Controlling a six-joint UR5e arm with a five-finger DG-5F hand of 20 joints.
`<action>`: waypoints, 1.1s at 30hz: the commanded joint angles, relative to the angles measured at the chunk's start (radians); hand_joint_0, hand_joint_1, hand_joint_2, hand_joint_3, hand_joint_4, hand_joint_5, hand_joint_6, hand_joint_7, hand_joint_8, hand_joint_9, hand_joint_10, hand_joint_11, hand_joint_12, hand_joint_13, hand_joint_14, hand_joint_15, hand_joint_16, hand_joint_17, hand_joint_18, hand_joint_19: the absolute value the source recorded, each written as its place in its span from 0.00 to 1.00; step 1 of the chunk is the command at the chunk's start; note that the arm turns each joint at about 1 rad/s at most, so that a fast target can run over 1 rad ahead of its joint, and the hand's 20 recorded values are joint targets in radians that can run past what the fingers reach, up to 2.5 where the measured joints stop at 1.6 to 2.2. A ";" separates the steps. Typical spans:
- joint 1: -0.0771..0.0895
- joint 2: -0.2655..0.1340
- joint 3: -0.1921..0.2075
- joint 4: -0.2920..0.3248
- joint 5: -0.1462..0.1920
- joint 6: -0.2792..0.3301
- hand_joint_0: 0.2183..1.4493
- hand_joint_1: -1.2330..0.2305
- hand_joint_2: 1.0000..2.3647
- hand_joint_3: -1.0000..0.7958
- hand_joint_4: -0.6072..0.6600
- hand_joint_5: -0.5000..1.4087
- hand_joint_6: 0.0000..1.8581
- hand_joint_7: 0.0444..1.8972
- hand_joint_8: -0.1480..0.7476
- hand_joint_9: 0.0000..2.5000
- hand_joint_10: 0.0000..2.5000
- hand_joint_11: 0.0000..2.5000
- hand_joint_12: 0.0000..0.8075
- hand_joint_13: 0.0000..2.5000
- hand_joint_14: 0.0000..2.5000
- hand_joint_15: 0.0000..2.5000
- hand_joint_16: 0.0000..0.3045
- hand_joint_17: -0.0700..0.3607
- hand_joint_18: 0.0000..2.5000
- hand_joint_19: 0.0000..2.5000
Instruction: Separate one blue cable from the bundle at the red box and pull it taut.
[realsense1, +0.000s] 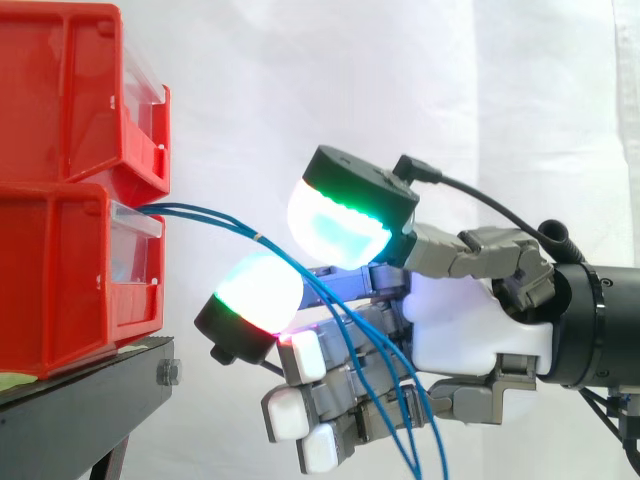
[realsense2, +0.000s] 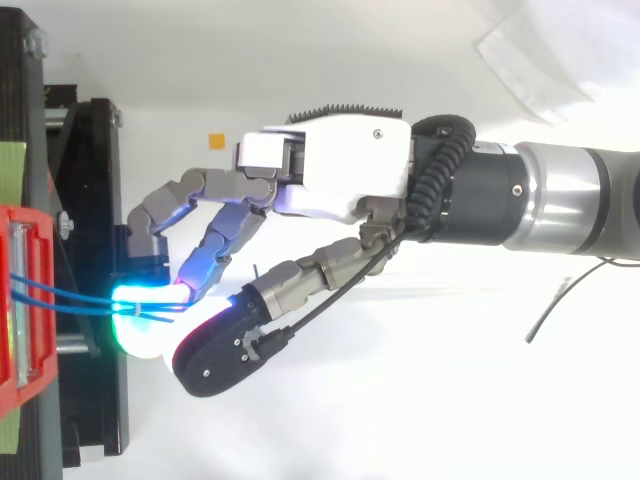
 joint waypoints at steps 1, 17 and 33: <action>-0.003 -0.006 -0.001 0.004 -0.002 0.009 0.33 0.33 0.01 0.36 0.61 0.17 0.43 0.52 0.52 0.39 0.01 0.28 0.47 0.38 0.01 0.18 0.16 0.42 0.30 0.26; -0.006 -0.006 0.016 0.001 -0.003 0.012 0.32 0.42 0.00 0.32 0.61 0.17 0.45 0.50 0.52 0.40 0.01 0.28 0.46 0.39 0.01 0.19 0.16 0.42 0.31 0.26; -0.009 -0.006 0.030 -0.006 -0.003 0.004 0.35 0.28 0.01 0.42 0.54 0.17 0.47 0.53 0.52 0.39 0.01 0.30 0.47 0.39 0.01 0.20 0.16 0.42 0.32 0.27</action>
